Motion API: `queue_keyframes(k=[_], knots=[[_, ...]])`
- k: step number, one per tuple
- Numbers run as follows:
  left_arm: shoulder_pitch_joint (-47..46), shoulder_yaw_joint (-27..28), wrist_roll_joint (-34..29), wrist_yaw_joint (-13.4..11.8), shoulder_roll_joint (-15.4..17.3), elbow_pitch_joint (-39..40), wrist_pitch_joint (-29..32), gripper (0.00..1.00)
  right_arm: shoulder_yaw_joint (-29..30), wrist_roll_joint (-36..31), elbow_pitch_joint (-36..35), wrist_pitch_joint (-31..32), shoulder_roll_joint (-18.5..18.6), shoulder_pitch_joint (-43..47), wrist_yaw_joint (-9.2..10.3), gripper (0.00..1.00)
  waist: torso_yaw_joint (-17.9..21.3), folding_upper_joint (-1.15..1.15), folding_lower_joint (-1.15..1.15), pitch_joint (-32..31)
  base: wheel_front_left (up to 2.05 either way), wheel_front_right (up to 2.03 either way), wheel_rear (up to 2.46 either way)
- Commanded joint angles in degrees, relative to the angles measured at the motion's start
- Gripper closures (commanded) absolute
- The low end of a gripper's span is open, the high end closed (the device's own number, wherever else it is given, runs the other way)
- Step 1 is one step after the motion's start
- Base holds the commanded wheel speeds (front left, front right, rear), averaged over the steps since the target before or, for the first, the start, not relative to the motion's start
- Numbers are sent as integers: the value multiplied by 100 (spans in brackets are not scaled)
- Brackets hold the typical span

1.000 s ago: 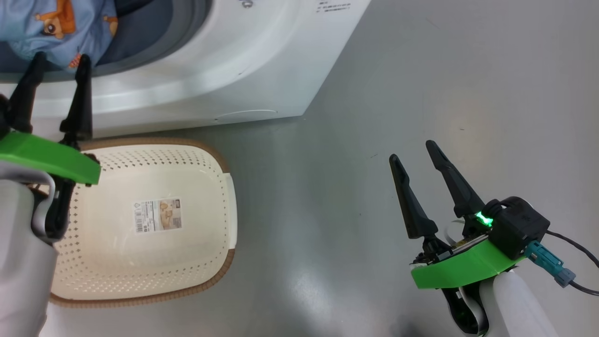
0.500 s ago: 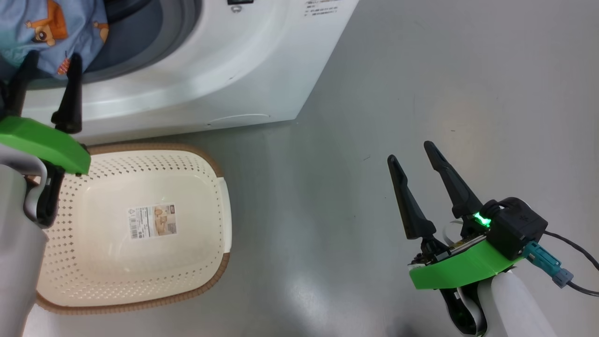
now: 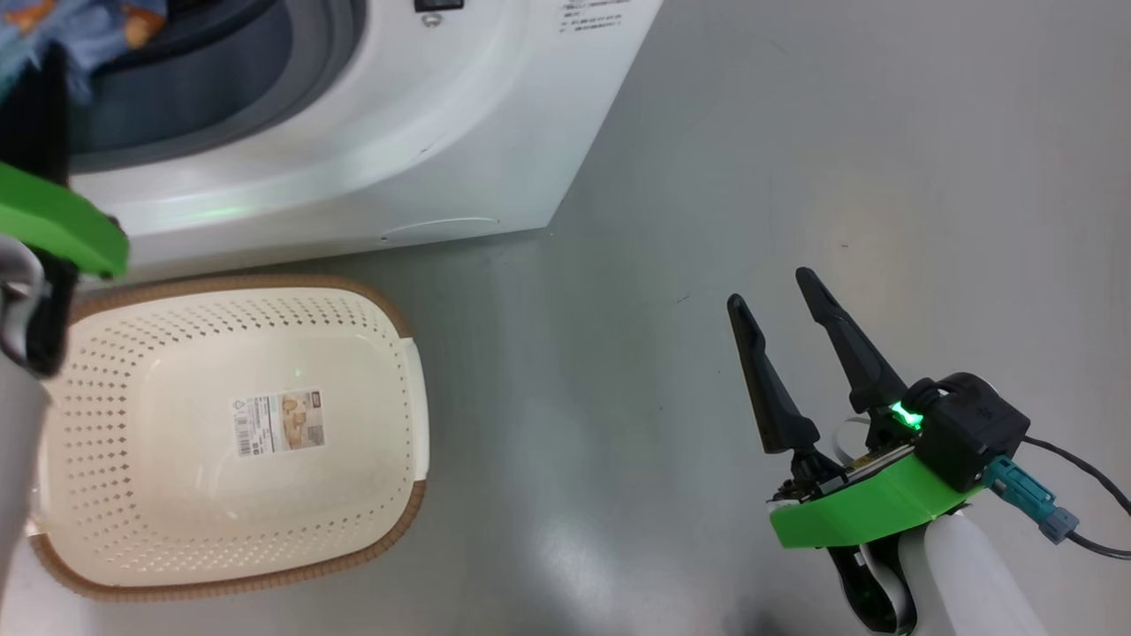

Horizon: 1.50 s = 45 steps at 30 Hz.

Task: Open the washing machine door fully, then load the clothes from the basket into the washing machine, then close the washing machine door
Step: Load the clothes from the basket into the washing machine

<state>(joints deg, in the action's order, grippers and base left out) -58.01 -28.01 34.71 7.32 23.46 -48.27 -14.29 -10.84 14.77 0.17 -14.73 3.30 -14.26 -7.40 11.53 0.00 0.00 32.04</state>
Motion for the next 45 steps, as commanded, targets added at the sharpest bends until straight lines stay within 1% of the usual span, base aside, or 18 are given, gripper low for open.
queue_keyframes(k=[1, 6, 11, 13, 16, 18, 19, 20, 21, 22, 23, 28, 34, 40, 45], knots=[[-303, 172, 51, 17, 344, -29, -61, 100, -190, 65, -120, -27, -42, 62, -9, 0, 39, 0, 0, 10, 0, 0, 0], [-786, 216, 116, 17, 449, -414, -67, 100, -278, 112, -134, -27, -42, 34, -9, 0, 180, 0, 0, 37, 0, 0, 0], [-1234, 323, 20, 7, 540, -625, -69, 100, -336, 145, -153, -27, -42, 6, -9, 0, 306, 0, 0, 98, 0, 0, 0], [-1398, 407, -87, -49, 587, -647, -69, 100, -370, 165, -157, -27, -42, -15, -9, 0, 375, 0, 0, 127, 0, 0, 0], [-1527, 496, -260, -82, 595, -657, -70, 100, -405, 192, -163, -27, -42, -32, -9, 0, 457, 0, 0, 150, 0, 0, 0], [-1544, 503, -306, -75, 528, -827, -70, 100, -422, 201, -162, -27, -42, -30, -9, 0, 488, 0, 0, 156, 0, 0, 0], [-1559, 485, -334, -68, 503, -924, -70, 98, -431, 207, -160, -27, -42, -30, -9, 0, 504, 0, 0, 155, 0, 0, 0], [-1579, 462, -365, -62, 486, -1023, -70, 83, -442, 213, -157, -27, -42, -30, -9, 0, 520, 0, 0, 153, 0, 0, 0], [-1599, 452, -362, -55, 456, -1139, -70, 66, -450, 217, -154, -27, -42, -30, -9, 0, 531, 0, 0, 154, 0, 0, 0], [-1630, 435, -367, -46, 433, -1229, -70, 21, -451, 222, -155, -27, -42, -29, -9, 0, 537, 0, 0, 156, 0, 0, 0], [-1669, 426, -382, -39, 424, -1272, -70, 0, -447, 226, -159, -27, -42, -29, -9, 0, 540, 0, 0, 162, 0, 0, 0], [-1703, 480, -377, -11, 398, -1343, -70, 0, -387, 234, -178, -27, -42, -21, -9, 0, 505, 0, 0, 169, 0, 0, 0], [-1567, 585, -327, 8, 319, -1198, -71, 0, -334, 213, -180, -27, -42, -35, -9, 0, 398, 0, 0, 145, 0, 0, 0], [-1223, 794, -253, 14, 169, -811, -71, 0, -273, 150, -161, -27, -42, -31, -9, 0, 263, 0, 0, 71, 0, 0, 0], [-740, 1031, -195, 15, 41, -383, -71, 0, -208, 91, -137, -27, -42, -12, -9, 0, 155, 0, 0, -15, 0, 0, 0]])
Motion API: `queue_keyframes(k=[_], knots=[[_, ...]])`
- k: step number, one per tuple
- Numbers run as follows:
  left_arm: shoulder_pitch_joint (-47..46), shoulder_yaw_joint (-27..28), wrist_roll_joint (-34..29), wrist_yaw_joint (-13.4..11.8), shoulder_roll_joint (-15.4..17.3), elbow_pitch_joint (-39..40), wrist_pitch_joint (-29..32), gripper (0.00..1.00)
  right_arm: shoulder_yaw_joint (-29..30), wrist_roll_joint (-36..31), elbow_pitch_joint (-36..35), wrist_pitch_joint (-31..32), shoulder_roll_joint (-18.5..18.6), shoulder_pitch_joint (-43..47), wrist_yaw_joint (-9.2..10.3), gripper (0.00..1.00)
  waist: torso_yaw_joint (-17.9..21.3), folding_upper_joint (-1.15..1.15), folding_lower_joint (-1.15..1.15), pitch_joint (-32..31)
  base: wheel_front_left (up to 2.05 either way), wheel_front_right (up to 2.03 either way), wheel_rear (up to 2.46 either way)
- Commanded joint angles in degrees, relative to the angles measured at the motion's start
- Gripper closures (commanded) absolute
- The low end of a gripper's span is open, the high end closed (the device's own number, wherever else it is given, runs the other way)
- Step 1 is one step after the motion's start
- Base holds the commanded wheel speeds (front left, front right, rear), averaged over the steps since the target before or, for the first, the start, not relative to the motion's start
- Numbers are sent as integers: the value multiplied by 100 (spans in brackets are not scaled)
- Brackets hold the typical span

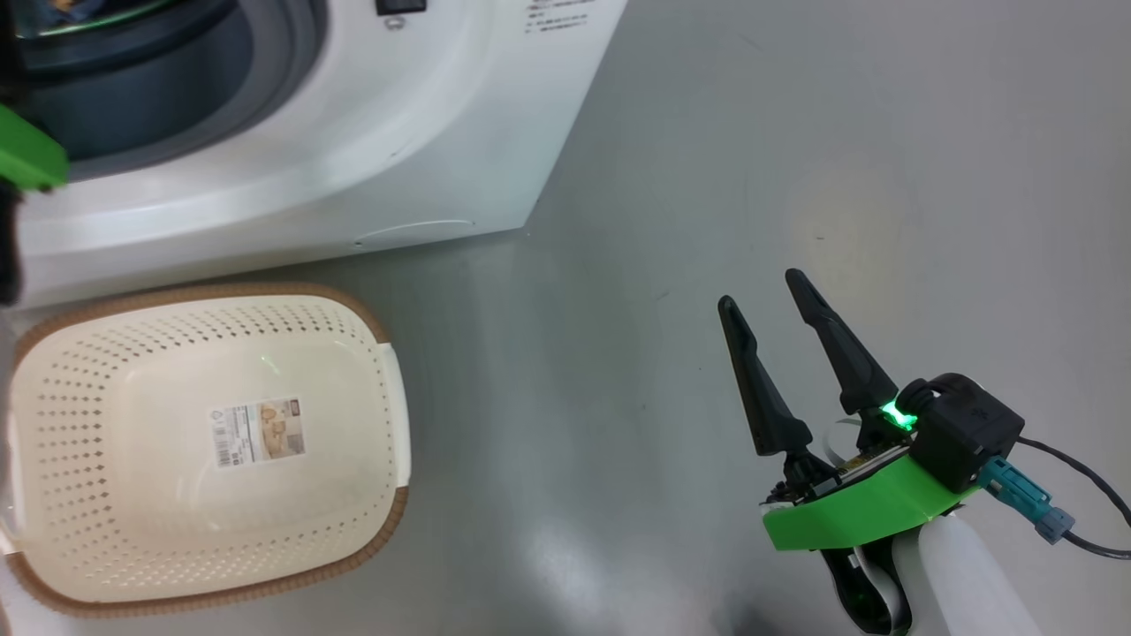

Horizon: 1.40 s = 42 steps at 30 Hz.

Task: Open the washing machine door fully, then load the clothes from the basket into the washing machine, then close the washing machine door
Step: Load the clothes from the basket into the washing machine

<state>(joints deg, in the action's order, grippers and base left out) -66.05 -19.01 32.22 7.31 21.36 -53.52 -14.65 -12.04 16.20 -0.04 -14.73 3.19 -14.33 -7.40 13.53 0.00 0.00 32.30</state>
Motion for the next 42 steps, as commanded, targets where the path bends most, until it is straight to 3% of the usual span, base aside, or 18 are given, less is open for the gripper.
queue_keyframes(k=[1, 11, 24, 42], knots=[[172, 174, 44, 16, 228, 226, -35, 0, -73, -64, -110, -27, -31, 4, -9, 0, -68, 0, 0, -62, 0, 0, 0], [1219, 573, -200, 17, 55, 1001, -35, 0, -14, -109, -31, -27, 84, 129, -9, 0, -230, 0, 0, -380, 0, 0, 0], [2943, 1413, -740, 17, -534, 1878, -35, 0, 225, 55, 70, -27, 495, 641, -9, 0, -571, 0, 0, -1269, 0, 0, 0], [4869, 1945, -1251, 17, -854, 2848, -35, 0, 481, 339, 134, -27, 946, 1397, -9, 0, -830, 0, 0, -2272, 0, 0, 0]])
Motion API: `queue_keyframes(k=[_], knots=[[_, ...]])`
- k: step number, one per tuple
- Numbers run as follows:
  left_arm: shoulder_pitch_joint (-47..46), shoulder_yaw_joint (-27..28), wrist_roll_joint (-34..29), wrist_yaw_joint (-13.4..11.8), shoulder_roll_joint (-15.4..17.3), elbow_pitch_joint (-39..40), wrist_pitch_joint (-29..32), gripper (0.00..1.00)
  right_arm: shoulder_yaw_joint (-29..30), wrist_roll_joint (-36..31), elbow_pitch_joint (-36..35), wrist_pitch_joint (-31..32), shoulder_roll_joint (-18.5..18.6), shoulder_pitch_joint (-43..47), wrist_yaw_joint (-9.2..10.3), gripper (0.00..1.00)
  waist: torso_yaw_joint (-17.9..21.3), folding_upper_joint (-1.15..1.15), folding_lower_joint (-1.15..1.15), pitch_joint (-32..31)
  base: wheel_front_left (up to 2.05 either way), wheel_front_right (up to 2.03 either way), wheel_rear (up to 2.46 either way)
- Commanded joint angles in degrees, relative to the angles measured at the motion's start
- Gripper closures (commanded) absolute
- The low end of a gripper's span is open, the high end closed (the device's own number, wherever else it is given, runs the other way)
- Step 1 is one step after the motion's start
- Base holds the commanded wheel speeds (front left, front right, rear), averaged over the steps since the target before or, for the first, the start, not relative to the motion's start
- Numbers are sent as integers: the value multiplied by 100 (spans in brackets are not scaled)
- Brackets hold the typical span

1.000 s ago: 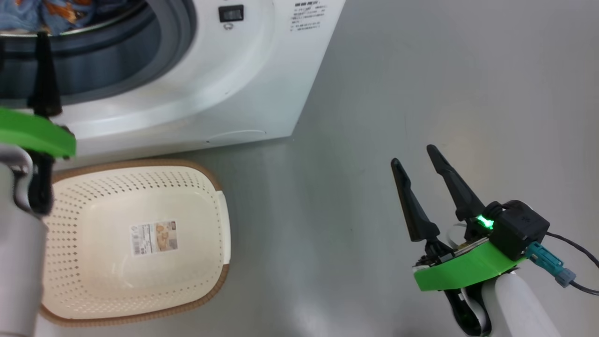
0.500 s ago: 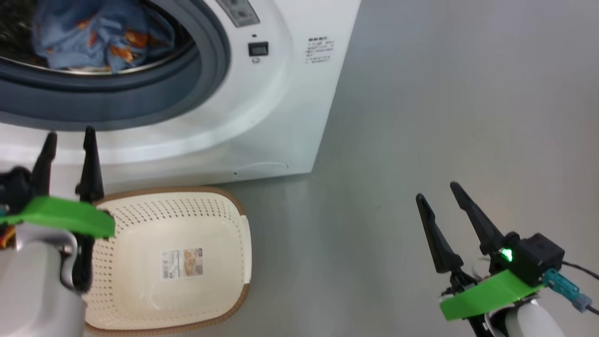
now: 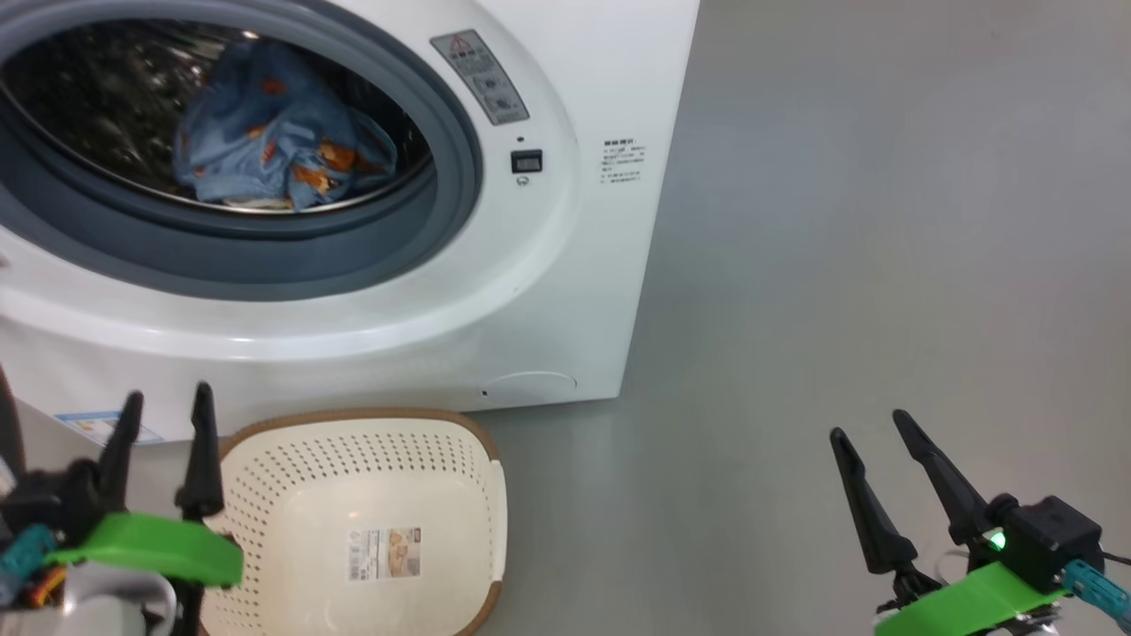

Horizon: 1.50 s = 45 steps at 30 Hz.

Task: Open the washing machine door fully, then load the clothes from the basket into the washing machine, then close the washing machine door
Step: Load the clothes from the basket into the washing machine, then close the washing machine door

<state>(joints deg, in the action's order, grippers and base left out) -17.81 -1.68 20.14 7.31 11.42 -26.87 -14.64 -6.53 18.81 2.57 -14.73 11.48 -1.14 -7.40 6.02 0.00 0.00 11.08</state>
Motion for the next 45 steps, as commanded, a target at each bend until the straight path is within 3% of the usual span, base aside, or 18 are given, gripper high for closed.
queue_keyframes(k=[1, 23, 45], knots=[[135, 215, -53, 17, 130, 235, -36, 0, -39, 87, -131, -27, 133, 117, -9, 0, -96, 0, 0, -186, 0, 0, 0], [1710, 604, -51, 17, -47, 1273, -36, 0, 267, 243, -226, -27, 317, 723, -9, 0, -208, 0, 0, -681, 0, 0, 0], [1751, 626, -58, 18, -30, 1412, -36, 0, 284, 224, -240, -27, 255, 699, -9, 0, -192, 0, 0, -673, -5, 5, 0]])
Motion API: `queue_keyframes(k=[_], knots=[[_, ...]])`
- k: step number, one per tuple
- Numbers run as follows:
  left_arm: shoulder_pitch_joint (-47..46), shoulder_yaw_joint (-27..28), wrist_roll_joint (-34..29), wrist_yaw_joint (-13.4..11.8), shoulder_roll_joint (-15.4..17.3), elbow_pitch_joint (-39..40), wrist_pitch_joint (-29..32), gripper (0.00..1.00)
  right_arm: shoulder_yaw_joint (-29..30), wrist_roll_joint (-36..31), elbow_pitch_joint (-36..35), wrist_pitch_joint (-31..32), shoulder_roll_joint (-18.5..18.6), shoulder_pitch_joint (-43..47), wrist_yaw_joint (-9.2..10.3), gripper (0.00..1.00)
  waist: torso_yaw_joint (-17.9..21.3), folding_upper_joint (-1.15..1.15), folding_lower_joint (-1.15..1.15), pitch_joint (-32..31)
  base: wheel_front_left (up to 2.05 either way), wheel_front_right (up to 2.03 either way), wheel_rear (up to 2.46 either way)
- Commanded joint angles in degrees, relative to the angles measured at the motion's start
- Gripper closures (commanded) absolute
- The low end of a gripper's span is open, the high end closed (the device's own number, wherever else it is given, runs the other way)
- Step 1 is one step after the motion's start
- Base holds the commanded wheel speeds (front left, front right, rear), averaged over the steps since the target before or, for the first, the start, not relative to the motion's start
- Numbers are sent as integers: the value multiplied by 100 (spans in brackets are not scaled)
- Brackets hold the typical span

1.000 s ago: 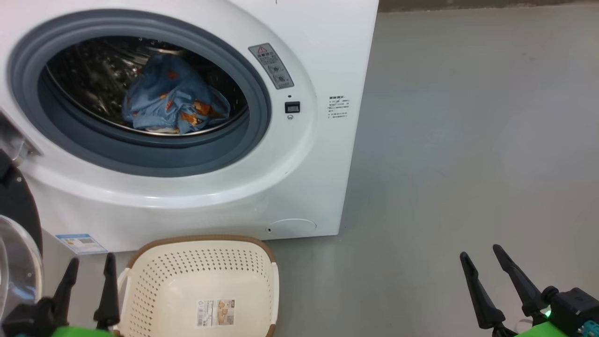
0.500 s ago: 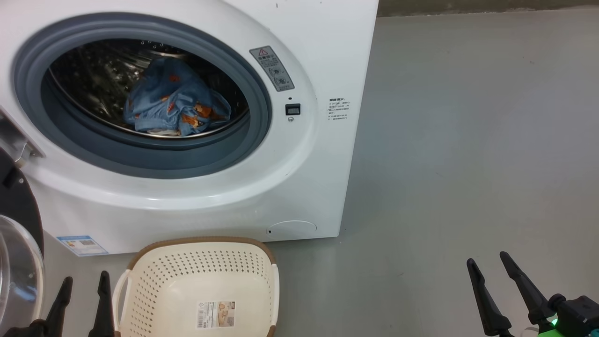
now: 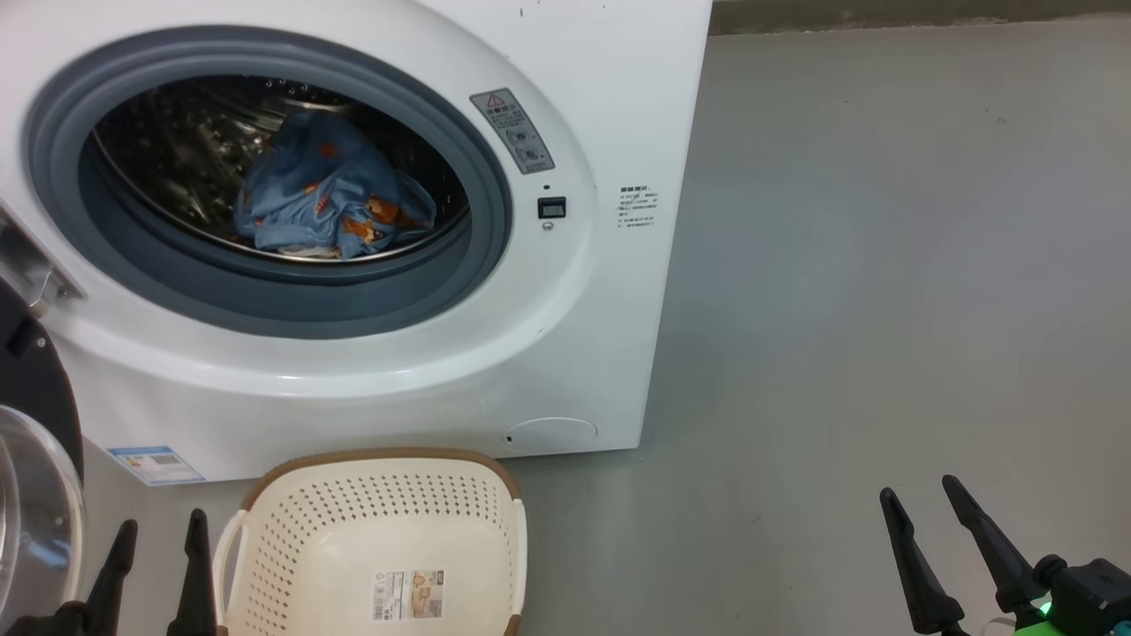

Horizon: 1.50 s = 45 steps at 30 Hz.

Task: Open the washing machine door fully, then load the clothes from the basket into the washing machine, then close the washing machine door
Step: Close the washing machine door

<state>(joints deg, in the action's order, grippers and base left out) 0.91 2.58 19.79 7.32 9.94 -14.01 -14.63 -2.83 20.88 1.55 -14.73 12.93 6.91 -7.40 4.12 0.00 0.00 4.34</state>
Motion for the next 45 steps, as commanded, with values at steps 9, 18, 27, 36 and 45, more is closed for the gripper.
queue_keyframes(k=[9, 18, 27, 36, 45], knots=[[-91, 177, -37, 16, 103, 160, -37, 0, -106, 10, -138, -27, 115, -105, -9, 0, -2, 0, 0, -20, -91, 91, 0], [-41, 196, -70, 16, 80, 192, -37, 0, -113, 25, -131, -27, 142, -97, -9, 0, -10, 0, 0, -67, -95, 95, 0], [16, 260, -57, 16, 33, 291, -37, 0, -128, 48, -118, -27, 169, -73, -9, 0, -30, 0, 0, -114, -87, 87, 0], [13, 214, -129, 16, -14, 265, -37, 0, -157, 62, -110, -27, 210, -72, -9, 0, -104, 0, 0, -177, -11, 11, 0], [-26, 271, -204, 14, -168, 219, -37, 0, -341, 38, -66, -27, 250, -159, -9, 0, -410, 0, 0, -175, 0, 0, 0]])
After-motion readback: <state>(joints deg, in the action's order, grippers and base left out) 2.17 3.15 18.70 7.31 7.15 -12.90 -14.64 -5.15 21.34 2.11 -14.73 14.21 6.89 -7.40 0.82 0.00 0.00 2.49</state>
